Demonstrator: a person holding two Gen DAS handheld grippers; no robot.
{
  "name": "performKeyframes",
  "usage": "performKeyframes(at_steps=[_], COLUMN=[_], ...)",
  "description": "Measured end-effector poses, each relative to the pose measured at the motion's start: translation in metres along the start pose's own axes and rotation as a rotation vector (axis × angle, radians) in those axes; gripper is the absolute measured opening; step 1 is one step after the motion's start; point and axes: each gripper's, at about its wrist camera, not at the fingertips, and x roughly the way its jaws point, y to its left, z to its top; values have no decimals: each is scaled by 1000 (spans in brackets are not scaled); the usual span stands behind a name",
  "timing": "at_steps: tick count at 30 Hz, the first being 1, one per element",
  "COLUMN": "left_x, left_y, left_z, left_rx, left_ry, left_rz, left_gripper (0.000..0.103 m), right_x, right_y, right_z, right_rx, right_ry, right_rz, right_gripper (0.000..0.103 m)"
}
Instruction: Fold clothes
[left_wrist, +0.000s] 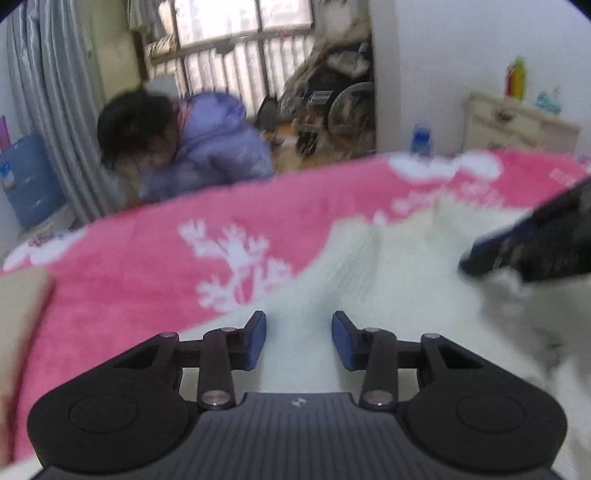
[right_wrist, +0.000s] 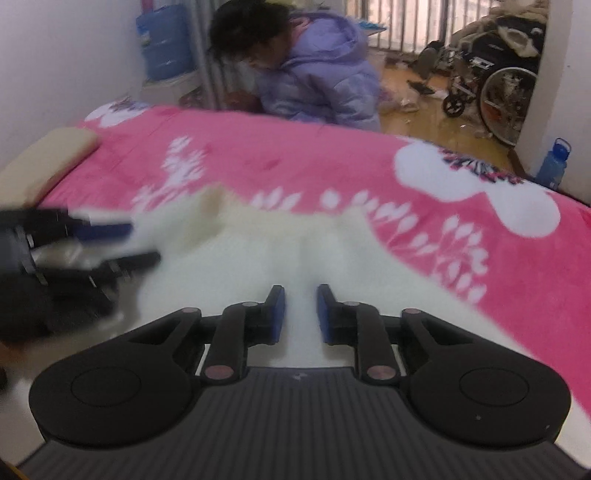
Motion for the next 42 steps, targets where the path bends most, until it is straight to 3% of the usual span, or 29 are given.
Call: performKeyframes(at_steps=[5,9,15,21,26,28,30,33,36,39,42], left_x=[11,21,8,-65,-162,-205,-241,-284,-313,-321,-323], left_y=[3,9,26,60,121,158,192,239,279,310,330], left_z=[9,12,16,28,20,6,-14,-54,-104,-159,-210], left_rx=[-62,-110,-244,-262,-344,-398,-443,-518,-630,-840,-1120], left_ry=[-30,-17,18,-16,-65,-94,-103,-70,10,125,152], left_rz=[33,49,20,2,3,50,148,299,392,378,271], left_gripper=[51,64,65,62,65,68,69,70,70,69,69], right_x=[25,32,-11,-87,-149,-167,-177,-181,-171,-153,-133], right_y=[-22,-37,-84,-101,-68,-44,-16,31,77,114,140], right_z=[13,20,12,-4,-7,-3,0,3,-1,-16,-38], right_rx=[107,195,516,550,454,384,313,214,135,101,103], right_ry=[-30,-44,-161,-227,-272,-278,-275,-222,-127,0,143], right_rz=[23,52,90,129,224,282,346,440,517,569,576], right_gripper=[16,16,19,21,22,22,23,24,25,25,25])
